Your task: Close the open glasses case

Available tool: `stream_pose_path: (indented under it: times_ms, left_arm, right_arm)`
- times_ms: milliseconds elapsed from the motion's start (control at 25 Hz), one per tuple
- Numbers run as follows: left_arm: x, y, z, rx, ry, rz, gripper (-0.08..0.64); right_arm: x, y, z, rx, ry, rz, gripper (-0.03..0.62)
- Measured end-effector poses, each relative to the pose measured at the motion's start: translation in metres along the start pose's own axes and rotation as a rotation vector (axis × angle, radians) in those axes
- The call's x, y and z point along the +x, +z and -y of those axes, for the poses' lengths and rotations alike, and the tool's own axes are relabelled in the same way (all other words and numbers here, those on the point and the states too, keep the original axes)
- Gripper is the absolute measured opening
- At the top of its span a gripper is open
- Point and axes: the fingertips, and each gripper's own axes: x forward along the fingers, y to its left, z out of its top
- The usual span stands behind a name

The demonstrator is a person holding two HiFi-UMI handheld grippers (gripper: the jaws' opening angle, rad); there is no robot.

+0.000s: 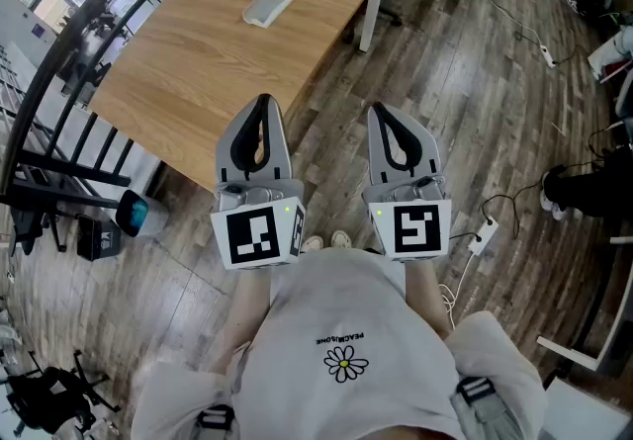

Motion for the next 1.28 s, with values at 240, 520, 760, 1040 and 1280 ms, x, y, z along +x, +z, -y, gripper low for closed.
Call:
stream_pose_path:
  times_ms: [240, 520, 760, 1040, 1280]
  left_arm:
    - [0.001, -0.004, -0.002, 0.002, 0.012, 0.0, 0.018]
    - [0.005, -0.012, -0.003, 0.001, 0.022, -0.021, 0.018]
    - [0.015, -0.01, 0.012, -0.005, 0.018, -0.015, 0.018]
    - [0.012, 0.006, 0.027, 0.0, 0.053, 0.045, 0.018]
    - [0.028, 0.014, 0.037, 0.032, 0.031, 0.093, 0.018]
  right_arm:
    - [0.0, 0.0, 0.006, 0.014, -0.007, 0.013, 0.008]
    - [0.001, -0.003, 0.002, 0.008, 0.017, 0.009, 0.008]
    - [-0.006, 0.0, 0.013, 0.026, 0.033, 0.051, 0.008]
    - [-0.014, -0.027, 0.031, 0.075, 0.081, 0.012, 0.008]
    - [-0.001, -0.027, 0.055, 0.106, 0.066, 0.05, 0.008]
